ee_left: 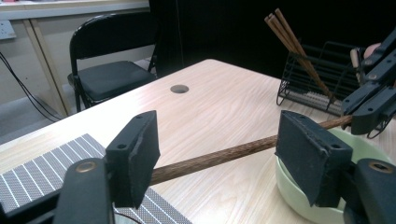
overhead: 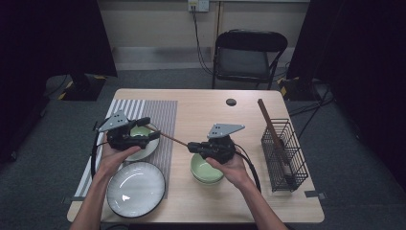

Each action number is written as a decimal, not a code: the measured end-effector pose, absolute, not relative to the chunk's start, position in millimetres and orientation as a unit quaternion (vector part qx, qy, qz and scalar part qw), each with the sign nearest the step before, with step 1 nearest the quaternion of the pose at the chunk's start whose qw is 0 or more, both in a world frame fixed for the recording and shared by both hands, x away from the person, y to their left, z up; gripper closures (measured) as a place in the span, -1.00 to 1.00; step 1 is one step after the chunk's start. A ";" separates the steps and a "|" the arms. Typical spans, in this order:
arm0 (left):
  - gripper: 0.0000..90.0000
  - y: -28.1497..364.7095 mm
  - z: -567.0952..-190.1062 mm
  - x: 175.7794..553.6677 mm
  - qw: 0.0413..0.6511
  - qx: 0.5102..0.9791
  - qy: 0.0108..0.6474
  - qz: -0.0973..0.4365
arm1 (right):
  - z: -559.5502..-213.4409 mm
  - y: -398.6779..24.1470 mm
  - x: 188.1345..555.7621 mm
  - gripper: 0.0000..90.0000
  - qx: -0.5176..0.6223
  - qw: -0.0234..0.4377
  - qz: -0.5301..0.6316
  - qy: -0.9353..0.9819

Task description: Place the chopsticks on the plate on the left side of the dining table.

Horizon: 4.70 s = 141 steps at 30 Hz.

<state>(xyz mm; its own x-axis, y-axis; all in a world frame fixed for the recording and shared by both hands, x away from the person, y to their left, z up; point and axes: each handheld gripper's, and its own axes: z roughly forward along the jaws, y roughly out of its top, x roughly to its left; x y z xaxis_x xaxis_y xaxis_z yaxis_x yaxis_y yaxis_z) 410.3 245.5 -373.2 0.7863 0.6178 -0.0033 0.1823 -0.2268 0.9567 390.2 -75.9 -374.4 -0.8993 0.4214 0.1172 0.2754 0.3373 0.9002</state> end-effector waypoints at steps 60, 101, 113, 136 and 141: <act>0.75 197.2 -410.7 411.7 0.499 0.846 0.172 0.072 | -317.2 -62.7 414.7 0.90 0.211 0.068 0.568 0.793; 0.88 210.6 -399.5 412.2 0.601 0.770 0.212 0.037 | -341.6 -25.1 425.5 0.88 0.219 0.042 0.618 0.754; 0.85 212.8 -399.1 410.9 0.613 0.759 0.215 0.042 | -332.9 -20.2 425.9 0.90 0.215 0.042 0.622 0.751; 0.86 209.3 -400.5 409.9 0.607 0.766 0.207 0.041 | -309.1 -27.6 432.2 0.90 0.219 0.038 0.650 0.727; 0.86 209.6 -400.0 410.0 0.607 0.766 0.207 0.040 | -312.3 -28.0 433.0 0.61 0.215 0.043 0.643 0.733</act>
<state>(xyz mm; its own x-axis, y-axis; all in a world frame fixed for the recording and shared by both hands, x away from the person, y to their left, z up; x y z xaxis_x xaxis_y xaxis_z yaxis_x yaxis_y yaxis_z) 410.0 209.6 -400.0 0.9109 0.3659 -0.1909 0.2696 -0.1773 0.9465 433.0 -28.0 -312.3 -0.9035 0.3713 0.2139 0.2604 0.0795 0.9622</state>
